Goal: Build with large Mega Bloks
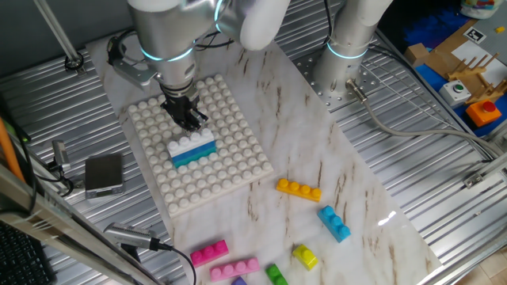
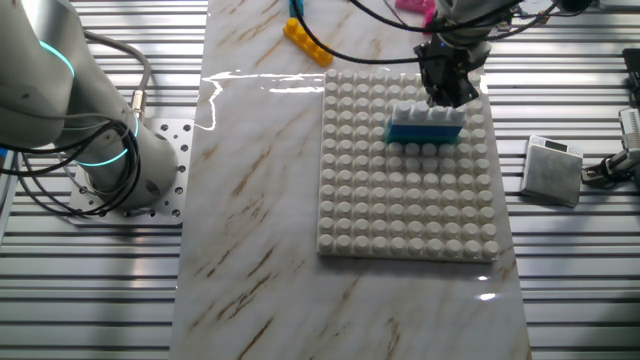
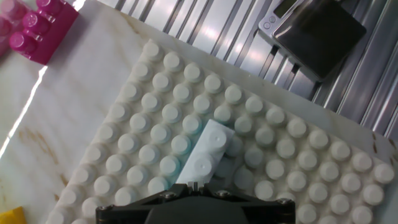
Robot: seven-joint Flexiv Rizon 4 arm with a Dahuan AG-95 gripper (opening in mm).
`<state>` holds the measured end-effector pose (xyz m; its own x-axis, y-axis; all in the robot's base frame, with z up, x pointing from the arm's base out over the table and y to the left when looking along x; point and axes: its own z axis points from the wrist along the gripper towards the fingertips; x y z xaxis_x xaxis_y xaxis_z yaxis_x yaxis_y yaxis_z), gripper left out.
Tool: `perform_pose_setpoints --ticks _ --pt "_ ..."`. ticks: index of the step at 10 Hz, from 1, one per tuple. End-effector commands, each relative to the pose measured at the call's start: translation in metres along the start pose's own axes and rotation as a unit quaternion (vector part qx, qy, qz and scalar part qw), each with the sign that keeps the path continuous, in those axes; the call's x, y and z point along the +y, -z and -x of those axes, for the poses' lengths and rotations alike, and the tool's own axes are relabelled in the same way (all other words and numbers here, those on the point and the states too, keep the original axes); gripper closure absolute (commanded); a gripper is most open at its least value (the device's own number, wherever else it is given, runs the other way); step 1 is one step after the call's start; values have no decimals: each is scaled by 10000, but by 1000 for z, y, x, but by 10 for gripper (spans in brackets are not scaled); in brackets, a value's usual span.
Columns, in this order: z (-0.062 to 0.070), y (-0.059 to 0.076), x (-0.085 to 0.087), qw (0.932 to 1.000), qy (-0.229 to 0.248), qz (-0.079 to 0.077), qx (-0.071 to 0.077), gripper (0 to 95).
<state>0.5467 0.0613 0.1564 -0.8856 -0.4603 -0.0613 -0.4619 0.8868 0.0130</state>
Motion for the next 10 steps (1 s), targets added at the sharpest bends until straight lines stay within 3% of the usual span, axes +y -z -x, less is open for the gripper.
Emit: perform_pose_setpoints --ticks 1,4,6,8,10 --pt "-1 8 3 10000 34 18 56 950" --pt "-7 14 9 9999 63 -67 49 950" --pt "-16 10 12 9999 71 -109 20 950" --pt "-28 2 17 9998 24 -174 -104 950" --pt "-31 -6 16 9997 39 -206 -156 950"
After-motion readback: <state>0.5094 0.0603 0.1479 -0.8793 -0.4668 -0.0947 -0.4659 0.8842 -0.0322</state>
